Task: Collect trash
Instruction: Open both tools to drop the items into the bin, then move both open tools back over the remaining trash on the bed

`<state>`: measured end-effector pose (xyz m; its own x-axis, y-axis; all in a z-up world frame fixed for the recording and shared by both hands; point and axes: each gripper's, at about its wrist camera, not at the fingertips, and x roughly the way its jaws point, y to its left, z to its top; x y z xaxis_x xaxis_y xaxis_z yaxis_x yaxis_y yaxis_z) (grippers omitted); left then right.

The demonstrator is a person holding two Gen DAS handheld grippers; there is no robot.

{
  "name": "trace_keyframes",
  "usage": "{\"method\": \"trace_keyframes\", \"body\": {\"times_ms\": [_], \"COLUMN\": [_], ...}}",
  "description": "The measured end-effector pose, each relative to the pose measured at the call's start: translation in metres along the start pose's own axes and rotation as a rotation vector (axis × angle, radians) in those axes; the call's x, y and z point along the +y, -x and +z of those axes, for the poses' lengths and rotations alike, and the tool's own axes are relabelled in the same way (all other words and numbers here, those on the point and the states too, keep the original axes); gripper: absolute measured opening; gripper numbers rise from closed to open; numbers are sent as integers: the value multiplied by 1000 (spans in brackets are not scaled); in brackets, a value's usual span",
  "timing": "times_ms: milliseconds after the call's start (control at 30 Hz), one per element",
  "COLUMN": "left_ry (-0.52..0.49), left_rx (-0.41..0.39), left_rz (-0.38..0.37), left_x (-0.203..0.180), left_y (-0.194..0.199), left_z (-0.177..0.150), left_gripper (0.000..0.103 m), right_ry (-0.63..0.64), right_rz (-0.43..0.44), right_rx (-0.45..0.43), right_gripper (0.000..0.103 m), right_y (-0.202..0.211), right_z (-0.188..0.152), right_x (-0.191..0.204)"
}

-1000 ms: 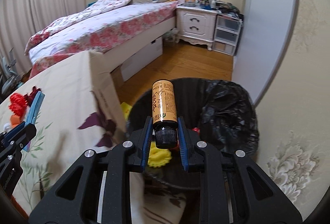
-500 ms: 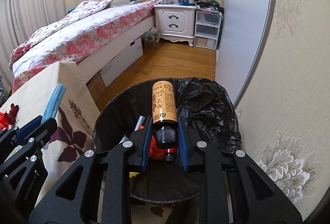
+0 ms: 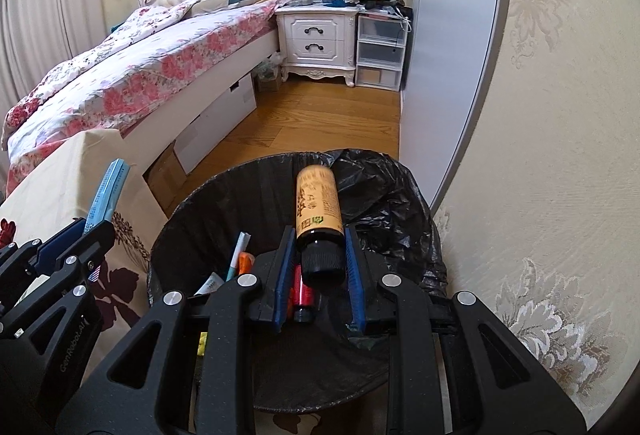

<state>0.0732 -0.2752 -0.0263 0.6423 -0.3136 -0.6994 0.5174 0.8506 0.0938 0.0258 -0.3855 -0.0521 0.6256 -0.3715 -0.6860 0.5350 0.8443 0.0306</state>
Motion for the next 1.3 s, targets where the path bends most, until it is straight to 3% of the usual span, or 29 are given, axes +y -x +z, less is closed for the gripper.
{"method": "trace_keyframes", "body": {"times_ms": [67,133,200,300,400,467,900,1300], "left_ry": [-1,3,13,28,41,53,123,252], "left_rx": [3,2,-3,-12,-19,-16,-23,-5], "left_rz": [-1,2,6,16,32,39,84,232], "left_x": [0,1,4,7,13,18,58,138], "left_y": [0,0,1,3,6,8,39,80], "left_z": [0,0,0,0,-2,-3,-24,-71], "left_gripper": [25,34,42,61,65,67,69,70], "right_ry": [-6,-17,-23,-25,-26,-28,20,164], "right_rz": [-6,-17,-19,-27,-29,-31,45,226], "right_rx": [-4,-16,-23,-37,-44,-51,-52,-25], "right_gripper": [28,42,44,53,56,65,72,72], "right_y": [1,3,3,6,8,10,28,60], "right_z": [0,0,1,1,1,1,-9,-30], "right_x": [-2,-4,-6,-6,-5,-5,29,112]}}
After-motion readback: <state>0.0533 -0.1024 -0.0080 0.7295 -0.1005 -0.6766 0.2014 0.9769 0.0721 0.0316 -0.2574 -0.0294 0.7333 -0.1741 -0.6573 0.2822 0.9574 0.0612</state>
